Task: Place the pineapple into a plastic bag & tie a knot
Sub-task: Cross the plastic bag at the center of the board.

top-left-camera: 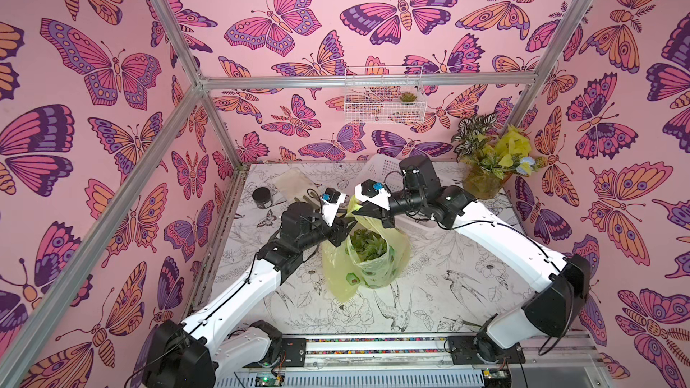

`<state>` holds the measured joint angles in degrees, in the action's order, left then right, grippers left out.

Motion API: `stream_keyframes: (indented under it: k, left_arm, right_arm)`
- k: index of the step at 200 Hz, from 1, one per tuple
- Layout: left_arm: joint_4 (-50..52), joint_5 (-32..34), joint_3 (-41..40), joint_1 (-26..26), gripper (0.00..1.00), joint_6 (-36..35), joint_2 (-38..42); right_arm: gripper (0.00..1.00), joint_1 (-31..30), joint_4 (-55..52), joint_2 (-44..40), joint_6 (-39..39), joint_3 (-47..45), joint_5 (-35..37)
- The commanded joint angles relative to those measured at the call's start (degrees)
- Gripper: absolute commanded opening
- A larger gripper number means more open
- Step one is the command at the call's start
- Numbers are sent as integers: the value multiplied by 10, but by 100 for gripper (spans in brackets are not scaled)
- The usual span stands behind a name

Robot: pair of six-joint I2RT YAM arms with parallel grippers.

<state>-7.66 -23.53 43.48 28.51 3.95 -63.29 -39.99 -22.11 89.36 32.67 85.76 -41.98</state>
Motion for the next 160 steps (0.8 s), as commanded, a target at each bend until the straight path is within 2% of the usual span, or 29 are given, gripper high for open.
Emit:
stream_keyframes:
  k: [1,27,73,119,160]
  left_arm:
    - [-16,-24,0,-3,43,-21,6]
    - [-66,-36,-10,-3,44,-21,0]
    - [-91,-71,-30,-3,48,-32,1]
    - [-130,-51,-41,-3,38,-25,-9]
    - [-166,-109,-49,-3,47,-12,-18]
  right_arm:
    - [0,-8,39,18,-41,4,-10]
    - [0,-9,56,26,-61,-5,-13]
    - [0,-9,64,18,-69,-15,37]
    - [0,-11,80,26,-109,-18,2]
    - [0,-13,153,32,-157,-46,26]
